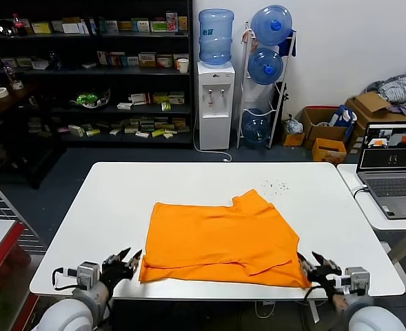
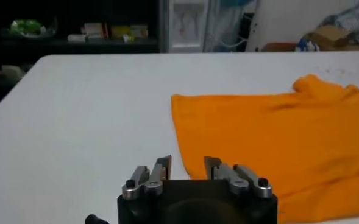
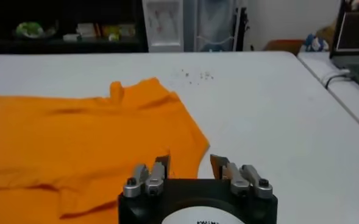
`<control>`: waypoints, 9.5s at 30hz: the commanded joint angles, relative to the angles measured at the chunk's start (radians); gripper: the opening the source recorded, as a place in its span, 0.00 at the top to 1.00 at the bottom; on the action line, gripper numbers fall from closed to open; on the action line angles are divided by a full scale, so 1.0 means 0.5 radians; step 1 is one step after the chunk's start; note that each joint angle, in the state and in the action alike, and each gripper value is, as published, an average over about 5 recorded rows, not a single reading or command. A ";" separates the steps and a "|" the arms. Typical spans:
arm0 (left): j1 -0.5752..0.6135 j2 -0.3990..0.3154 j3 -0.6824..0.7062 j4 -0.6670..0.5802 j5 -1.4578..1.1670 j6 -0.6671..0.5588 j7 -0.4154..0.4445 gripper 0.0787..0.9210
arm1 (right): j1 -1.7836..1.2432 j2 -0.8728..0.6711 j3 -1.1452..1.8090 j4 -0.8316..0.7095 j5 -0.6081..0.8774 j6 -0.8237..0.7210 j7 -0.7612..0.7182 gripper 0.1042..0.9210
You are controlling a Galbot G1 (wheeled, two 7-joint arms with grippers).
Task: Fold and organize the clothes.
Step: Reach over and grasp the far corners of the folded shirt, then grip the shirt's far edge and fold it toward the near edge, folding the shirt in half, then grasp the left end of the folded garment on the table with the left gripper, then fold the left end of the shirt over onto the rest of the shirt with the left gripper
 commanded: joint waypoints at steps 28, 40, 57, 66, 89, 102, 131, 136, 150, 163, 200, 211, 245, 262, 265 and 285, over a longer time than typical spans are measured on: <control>-1.360 -0.582 0.491 1.545 0.068 -0.071 0.387 0.12 | 1.862 0.733 -1.000 -1.880 -0.241 -0.108 -0.290 0.12; -1.352 -0.587 0.546 1.518 0.071 -0.068 0.378 0.12 | 1.789 0.666 -1.003 -1.783 -0.222 -0.166 -0.278 0.12; -1.355 -0.594 0.586 1.554 0.105 -0.048 0.383 0.17 | 1.734 0.629 -1.022 -1.655 -0.119 -0.287 -0.230 0.43; -1.370 -0.601 0.609 1.562 0.107 -0.055 0.394 0.48 | 1.732 0.628 -1.025 -1.660 -0.104 -0.284 -0.232 0.75; -1.164 -0.516 0.453 1.220 0.179 -0.281 0.395 0.98 | 1.431 0.426 -0.858 -1.213 -0.014 0.033 -0.264 0.98; -0.729 -0.321 0.329 0.702 0.188 -0.291 0.321 0.98 | 0.841 0.116 -0.639 -0.550 0.075 -0.044 -0.192 0.98; -0.300 -0.250 0.316 0.328 0.320 -0.264 0.139 0.91 | 0.347 -0.053 -0.335 -0.121 0.143 -0.199 -0.006 0.88; -0.286 -0.245 0.298 0.315 0.343 -0.246 0.125 0.75 | 0.337 -0.063 -0.304 -0.113 0.144 -0.192 -0.012 0.70; -0.186 -0.345 0.264 0.400 0.279 -0.173 0.062 0.25 | 0.204 -0.028 -0.187 -0.081 0.114 -0.178 -0.013 0.20; -0.228 -0.346 0.272 0.491 0.149 -0.163 0.064 0.12 | 0.195 -0.011 -0.183 -0.065 0.112 -0.182 -0.001 0.12; -0.239 -0.358 0.258 0.430 0.310 -0.282 0.130 0.96 | 0.234 -0.012 -0.204 -0.097 0.125 -0.178 -0.005 0.12; -0.103 -0.081 -0.077 0.433 0.256 -0.236 0.140 0.96 | 0.322 0.003 -0.281 -0.119 0.123 -0.186 0.000 0.12; -0.022 0.023 -0.158 0.045 -0.295 -0.028 0.074 0.96 | 0.363 0.076 -0.370 -0.147 0.082 -0.228 0.050 0.12; -0.660 -0.309 0.445 0.120 -0.634 0.085 -0.252 0.96 | 0.327 0.128 -0.347 -0.143 0.052 -0.250 0.074 0.12; -0.689 -0.318 0.503 0.103 -0.644 0.094 -0.291 0.96 | 0.331 0.128 -0.351 -0.145 0.053 -0.251 0.075 0.12; -0.618 -0.320 0.556 0.084 -0.612 0.125 -0.288 0.96 | 0.349 0.131 -0.373 -0.161 0.060 -0.250 0.081 0.12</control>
